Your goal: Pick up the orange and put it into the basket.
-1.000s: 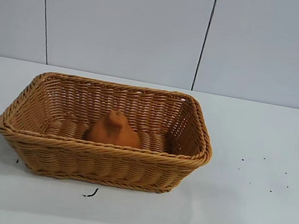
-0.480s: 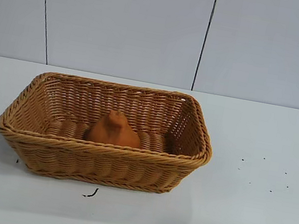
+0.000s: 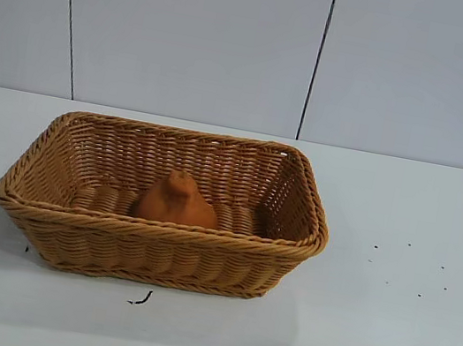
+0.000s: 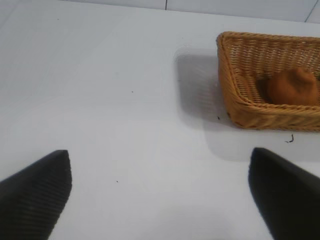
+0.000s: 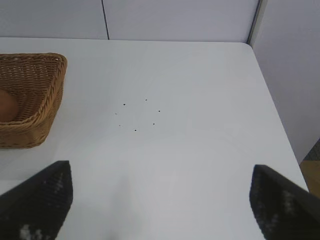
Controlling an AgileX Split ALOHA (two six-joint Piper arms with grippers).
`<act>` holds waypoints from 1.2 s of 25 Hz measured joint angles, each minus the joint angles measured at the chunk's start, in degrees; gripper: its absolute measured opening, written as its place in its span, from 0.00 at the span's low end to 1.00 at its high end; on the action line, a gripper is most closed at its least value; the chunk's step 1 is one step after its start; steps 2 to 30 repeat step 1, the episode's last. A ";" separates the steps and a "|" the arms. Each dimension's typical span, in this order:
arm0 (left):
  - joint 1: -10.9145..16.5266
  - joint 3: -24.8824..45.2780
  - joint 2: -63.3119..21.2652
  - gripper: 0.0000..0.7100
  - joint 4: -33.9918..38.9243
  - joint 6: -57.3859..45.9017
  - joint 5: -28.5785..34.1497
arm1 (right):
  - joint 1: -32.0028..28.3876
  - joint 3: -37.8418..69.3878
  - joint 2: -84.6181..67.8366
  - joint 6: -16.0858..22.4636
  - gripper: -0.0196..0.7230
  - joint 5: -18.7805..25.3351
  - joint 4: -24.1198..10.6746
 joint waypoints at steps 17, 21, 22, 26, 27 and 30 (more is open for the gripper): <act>0.00 0.00 0.00 0.98 0.00 0.00 0.00 | 0.00 0.00 0.00 0.00 0.96 0.00 0.00; 0.00 0.00 0.00 0.98 0.00 0.00 0.00 | 0.00 0.00 0.00 0.00 0.96 0.00 0.00; 0.00 0.00 0.00 0.98 0.00 0.00 0.00 | 0.00 0.00 0.00 0.00 0.96 0.00 0.00; 0.00 0.00 0.00 0.98 0.00 0.00 0.00 | 0.00 0.00 0.00 0.00 0.96 0.00 0.00; 0.00 0.00 0.00 0.98 0.00 0.00 0.00 | 0.00 0.00 0.00 0.00 0.96 0.00 0.00; 0.00 0.00 0.00 0.98 0.00 0.00 0.00 | 0.00 0.00 0.00 0.00 0.96 0.00 0.00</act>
